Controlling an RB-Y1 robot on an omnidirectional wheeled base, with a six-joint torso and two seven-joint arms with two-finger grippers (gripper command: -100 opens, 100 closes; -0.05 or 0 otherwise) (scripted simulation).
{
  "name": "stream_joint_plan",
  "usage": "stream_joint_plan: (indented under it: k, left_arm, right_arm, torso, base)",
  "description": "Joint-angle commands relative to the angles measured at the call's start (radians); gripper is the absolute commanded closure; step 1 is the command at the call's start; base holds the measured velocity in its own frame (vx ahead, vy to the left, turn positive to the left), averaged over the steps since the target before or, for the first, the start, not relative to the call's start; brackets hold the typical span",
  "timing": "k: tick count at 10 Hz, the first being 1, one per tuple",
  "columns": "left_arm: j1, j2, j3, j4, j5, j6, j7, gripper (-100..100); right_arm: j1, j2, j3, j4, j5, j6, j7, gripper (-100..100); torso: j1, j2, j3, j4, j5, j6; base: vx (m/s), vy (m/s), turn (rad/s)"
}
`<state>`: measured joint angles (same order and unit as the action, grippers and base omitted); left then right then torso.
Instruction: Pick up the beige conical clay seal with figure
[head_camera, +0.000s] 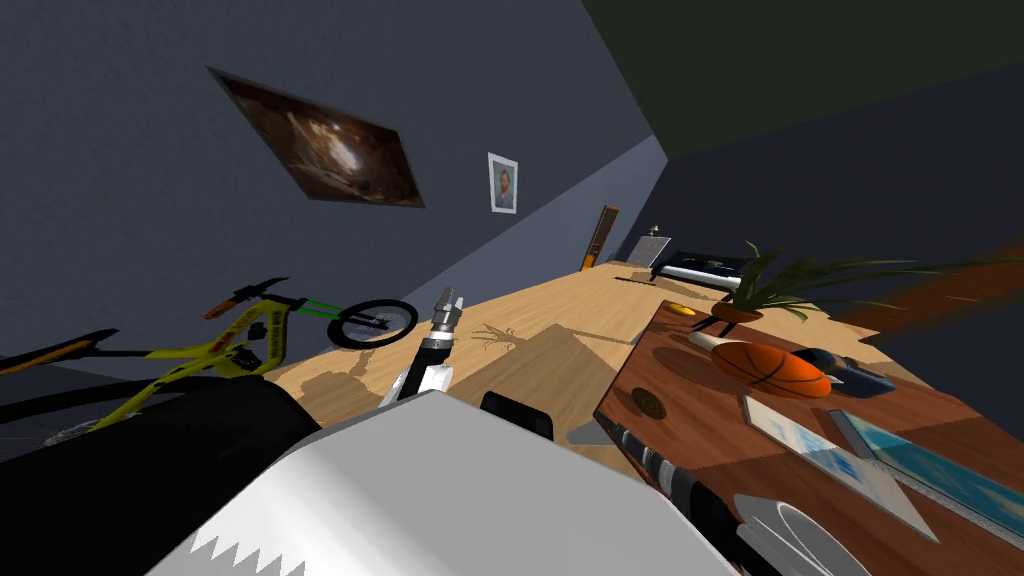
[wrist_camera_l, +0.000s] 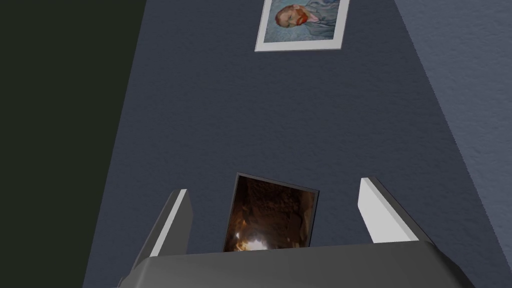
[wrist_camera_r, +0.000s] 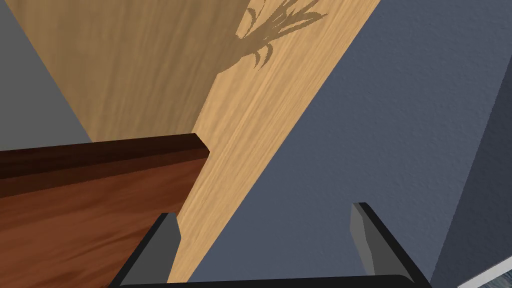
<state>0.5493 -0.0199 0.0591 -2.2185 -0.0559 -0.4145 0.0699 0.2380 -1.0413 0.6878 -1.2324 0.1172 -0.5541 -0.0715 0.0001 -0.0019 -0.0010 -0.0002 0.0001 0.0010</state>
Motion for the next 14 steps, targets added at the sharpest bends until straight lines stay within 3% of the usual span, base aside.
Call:
stream_joint_plan:
  k: [1,3,8,10,11,14]
  left_arm:
    - [0.000,0.000,0.000,0.000,0.000,0.000,0.000,0]
    - [0.000,0.000,0.000,0.000,0.000,0.000,0.000,0]
    - [0.000,0.000,0.000,0.000,0.000,0.000,0.000,0]
    - [0.000,0.000,0.000,0.000,0.000,0.000,0.000,0]
    - [0.000,0.000,0.000,0.000,0.000,0.000,0.000,0]
    - [0.000,0.000,0.000,0.000,0.000,0.000,0.000,0]
  right_arm:
    - [-0.011,-0.002,0.009,0.032,0.004,-0.011,-0.004,-100]
    - [-0.030,-0.071,0.064,0.097,0.024,-0.009,-0.027,-100]
    - [-0.046,-0.128,0.115,0.179,0.044,-0.005,-0.050,-100]
    - [-0.057,-0.174,0.159,0.238,0.064,0.000,-0.071,-100]
    - [-0.057,-0.174,0.159,0.238,0.064,0.000,-0.071,-100]
    - [-0.068,-0.225,0.210,0.308,0.092,0.008,-0.098,-100]
  torso:
    - [0.000,0.000,0.000,0.000,0.000,0.000]
    - [0.000,0.000,0.000,0.000,0.000,0.000]
    - [0.000,-0.001,0.000,0.000,0.000,0.000]
    - [-0.001,-0.001,0.000,0.000,0.000,0.000]
    - [-0.001,-0.002,-0.001,0.000,0.000,0.000]
    - [-0.001,-0.002,-0.001,0.000,0.000,0.000]
  base:
    - [0.009,0.003,-0.016]
    - [0.024,0.007,0.174]
    - [0.027,-0.001,0.088]
    - [0.043,-0.009,0.134]
    - [0.042,-0.008,0.056]
    - [0.052,-0.015,0.116]
